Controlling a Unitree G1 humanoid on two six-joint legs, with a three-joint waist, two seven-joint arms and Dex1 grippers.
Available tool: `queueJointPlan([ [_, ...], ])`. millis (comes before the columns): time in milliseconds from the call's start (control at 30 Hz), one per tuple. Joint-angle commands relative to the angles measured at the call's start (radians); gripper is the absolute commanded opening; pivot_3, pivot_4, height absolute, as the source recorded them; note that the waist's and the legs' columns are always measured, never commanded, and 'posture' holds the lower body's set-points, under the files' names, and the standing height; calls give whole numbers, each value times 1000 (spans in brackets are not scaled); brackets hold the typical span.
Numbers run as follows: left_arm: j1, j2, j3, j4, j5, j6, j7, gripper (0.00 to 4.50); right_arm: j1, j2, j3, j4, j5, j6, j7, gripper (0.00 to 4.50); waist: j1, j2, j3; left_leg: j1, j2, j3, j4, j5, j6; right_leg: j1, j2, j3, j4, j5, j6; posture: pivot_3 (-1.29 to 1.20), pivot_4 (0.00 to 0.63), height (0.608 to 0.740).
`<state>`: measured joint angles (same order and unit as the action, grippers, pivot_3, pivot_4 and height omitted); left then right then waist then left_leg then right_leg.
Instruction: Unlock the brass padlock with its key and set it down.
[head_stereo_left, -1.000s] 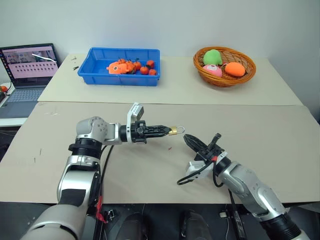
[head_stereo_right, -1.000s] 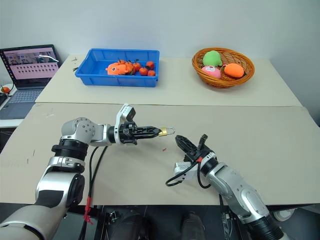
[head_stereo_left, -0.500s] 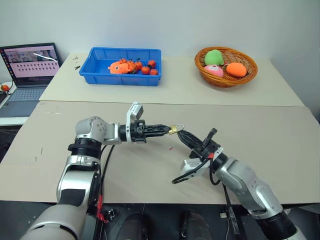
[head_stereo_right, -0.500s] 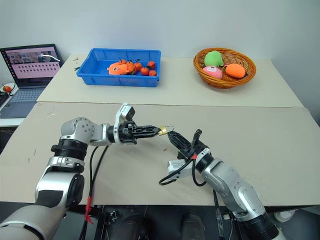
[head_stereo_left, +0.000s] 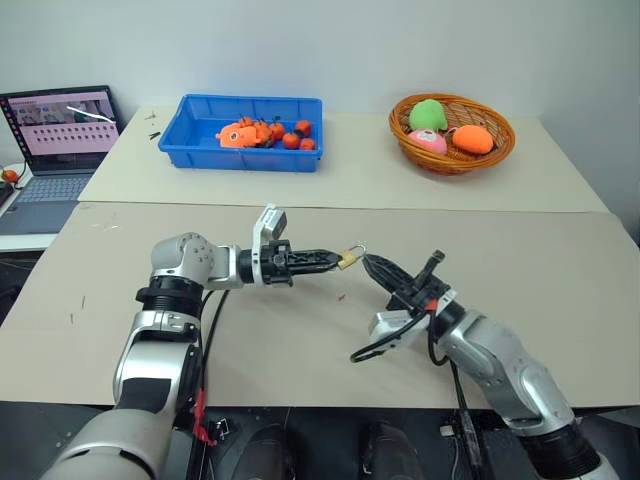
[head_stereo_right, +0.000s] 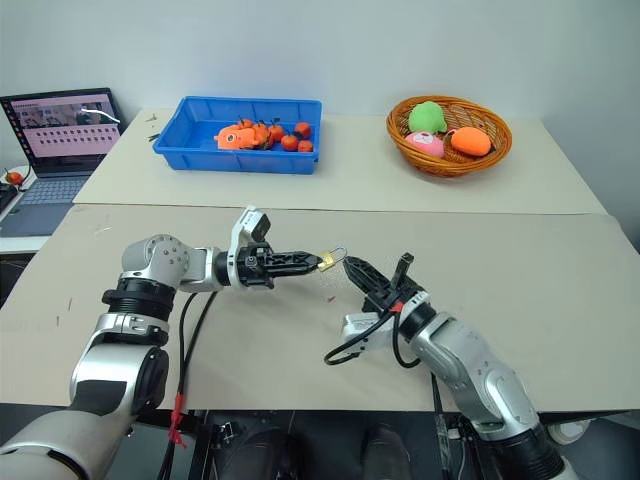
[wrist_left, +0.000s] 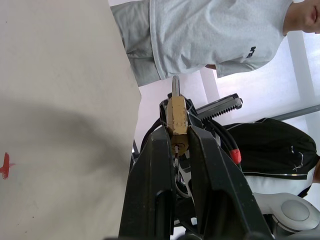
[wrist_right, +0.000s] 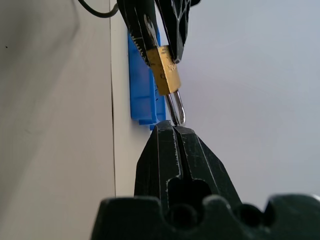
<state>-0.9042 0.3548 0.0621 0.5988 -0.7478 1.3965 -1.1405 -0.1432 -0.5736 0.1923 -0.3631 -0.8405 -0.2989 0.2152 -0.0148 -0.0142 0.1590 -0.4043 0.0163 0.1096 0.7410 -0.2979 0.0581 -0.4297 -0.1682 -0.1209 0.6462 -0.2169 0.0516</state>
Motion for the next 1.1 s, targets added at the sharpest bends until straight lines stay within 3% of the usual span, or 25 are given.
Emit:
queueJointPlan([
  [33, -6, 7, 4, -26, -13, -5, -12, 5, -20, -6, -29, -23, 19, -12, -11, 31, 0, 0, 0, 0, 0, 0, 0, 0, 0, 0, 0, 0, 0, 0, 0, 0, 150, 692],
  [700, -11, 8, 5, -20, -11, -10, -12, 5, -38, 32, -13, -69, 53, 0, 54, 31, 0, 0, 0, 0, 0, 0, 0, 0, 0, 0, 0, 0, 0, 0, 0, 0, 150, 692],
  [1100, -11, 9, 4, -19, -9, -13, -12, 5, -43, -5, -27, -21, 74, -16, 56, 31, 0, 0, 0, 0, 0, 0, 0, 0, 0, 0, 0, 0, 0, 0, 0, 0, 150, 692],
])
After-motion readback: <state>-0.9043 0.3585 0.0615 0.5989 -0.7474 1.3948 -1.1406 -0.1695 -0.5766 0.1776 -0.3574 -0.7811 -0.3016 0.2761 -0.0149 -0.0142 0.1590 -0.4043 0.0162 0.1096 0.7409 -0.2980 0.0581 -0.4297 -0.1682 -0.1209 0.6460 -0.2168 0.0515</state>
